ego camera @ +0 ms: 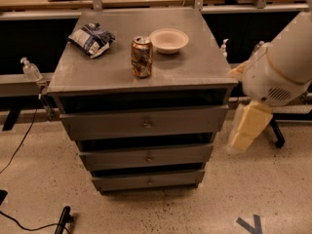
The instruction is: Open middle drawer
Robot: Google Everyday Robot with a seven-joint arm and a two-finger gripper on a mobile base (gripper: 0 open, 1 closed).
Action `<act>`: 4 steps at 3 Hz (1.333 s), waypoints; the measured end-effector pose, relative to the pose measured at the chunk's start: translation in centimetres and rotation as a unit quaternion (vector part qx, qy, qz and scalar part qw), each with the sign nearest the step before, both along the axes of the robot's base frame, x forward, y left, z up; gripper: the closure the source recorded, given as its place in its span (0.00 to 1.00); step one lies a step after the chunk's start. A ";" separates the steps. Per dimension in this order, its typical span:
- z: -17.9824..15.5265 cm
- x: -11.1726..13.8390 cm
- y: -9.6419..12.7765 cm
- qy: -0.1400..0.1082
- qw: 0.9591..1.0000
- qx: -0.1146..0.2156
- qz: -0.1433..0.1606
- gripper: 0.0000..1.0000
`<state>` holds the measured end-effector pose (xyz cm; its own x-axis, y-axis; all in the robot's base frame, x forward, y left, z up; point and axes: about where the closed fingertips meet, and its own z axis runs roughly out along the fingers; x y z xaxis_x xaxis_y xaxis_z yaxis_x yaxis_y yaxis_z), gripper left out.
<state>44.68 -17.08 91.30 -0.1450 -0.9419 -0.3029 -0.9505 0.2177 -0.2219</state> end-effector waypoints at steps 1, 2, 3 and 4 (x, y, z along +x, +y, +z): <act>-6.2 -2.1 6.3 0.004 0.997 0.056 0.062 0.00; -8.6 -2.5 7.6 0.001 0.996 0.056 0.067 0.00; -10.2 -2.1 8.5 0.028 0.994 0.048 0.092 0.00; -16.0 -2.0 10.2 0.050 0.986 0.032 0.156 0.00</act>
Offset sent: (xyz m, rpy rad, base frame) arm -0.0169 0.0499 -0.0442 0.0906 0.0031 0.0986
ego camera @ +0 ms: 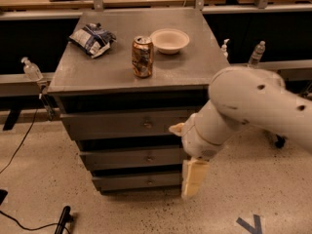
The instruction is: Open middle drawer
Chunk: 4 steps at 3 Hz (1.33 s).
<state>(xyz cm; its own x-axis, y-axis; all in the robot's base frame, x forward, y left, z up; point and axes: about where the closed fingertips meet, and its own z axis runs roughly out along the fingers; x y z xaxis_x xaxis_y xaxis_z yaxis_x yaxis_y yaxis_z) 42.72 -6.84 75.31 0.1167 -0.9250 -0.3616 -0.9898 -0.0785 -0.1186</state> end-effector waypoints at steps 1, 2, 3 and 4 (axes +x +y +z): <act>-9.7 1.8 1.8 -0.032 0.997 0.020 0.061 0.00; -13.9 4.7 3.1 -0.082 0.993 0.048 0.068 0.00; -13.9 4.7 3.1 -0.082 0.993 0.048 0.068 0.00; -17.7 5.7 1.8 -0.078 0.994 0.044 0.058 0.00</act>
Offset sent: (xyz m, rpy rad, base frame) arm 0.0719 0.0404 -0.1890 0.1453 -0.2570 0.1734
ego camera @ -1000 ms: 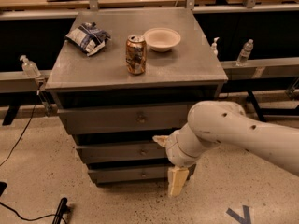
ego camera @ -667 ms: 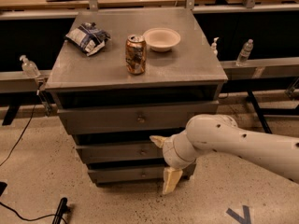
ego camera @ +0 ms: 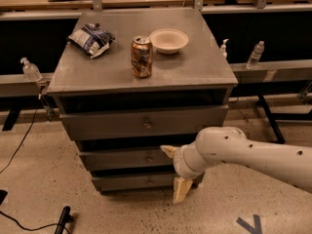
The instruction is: Open middle drawer
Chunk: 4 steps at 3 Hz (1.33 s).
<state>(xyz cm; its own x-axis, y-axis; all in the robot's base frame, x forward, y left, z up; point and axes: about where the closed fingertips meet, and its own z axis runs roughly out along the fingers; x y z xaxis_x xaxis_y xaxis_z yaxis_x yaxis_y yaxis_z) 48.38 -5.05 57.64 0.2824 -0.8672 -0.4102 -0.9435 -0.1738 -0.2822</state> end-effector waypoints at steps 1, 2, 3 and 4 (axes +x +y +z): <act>-5.4 0.7 -2.0 -0.006 1.000 0.019 -0.020 0.00; -8.5 1.4 -4.4 -0.025 0.998 0.052 -0.037 0.00; -10.6 3.0 -5.0 -0.038 0.996 0.077 -0.030 0.00; -12.3 5.4 -4.7 -0.041 0.995 0.093 -0.025 0.00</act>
Offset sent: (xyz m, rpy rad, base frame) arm 0.0231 -0.0795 -0.1213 0.1887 -0.1091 -0.1160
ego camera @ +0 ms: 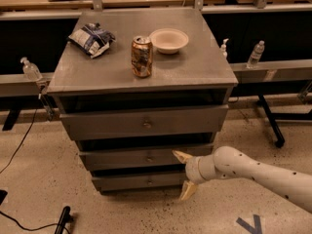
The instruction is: Open middle drawer
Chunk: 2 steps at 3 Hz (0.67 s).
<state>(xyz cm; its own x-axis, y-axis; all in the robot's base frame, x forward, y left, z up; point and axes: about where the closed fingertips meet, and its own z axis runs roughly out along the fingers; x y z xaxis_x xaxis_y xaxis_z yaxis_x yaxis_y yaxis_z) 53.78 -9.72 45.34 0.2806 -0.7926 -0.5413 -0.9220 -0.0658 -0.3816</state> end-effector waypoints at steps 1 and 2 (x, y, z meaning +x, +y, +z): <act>-2.0 3.7 1.2 -0.002 1.000 -0.011 0.003 0.00; -3.8 6.8 2.6 0.001 1.000 -0.029 0.000 0.02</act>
Offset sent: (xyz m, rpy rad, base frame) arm 0.0914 0.0367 -0.0489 -0.0846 0.0021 0.0033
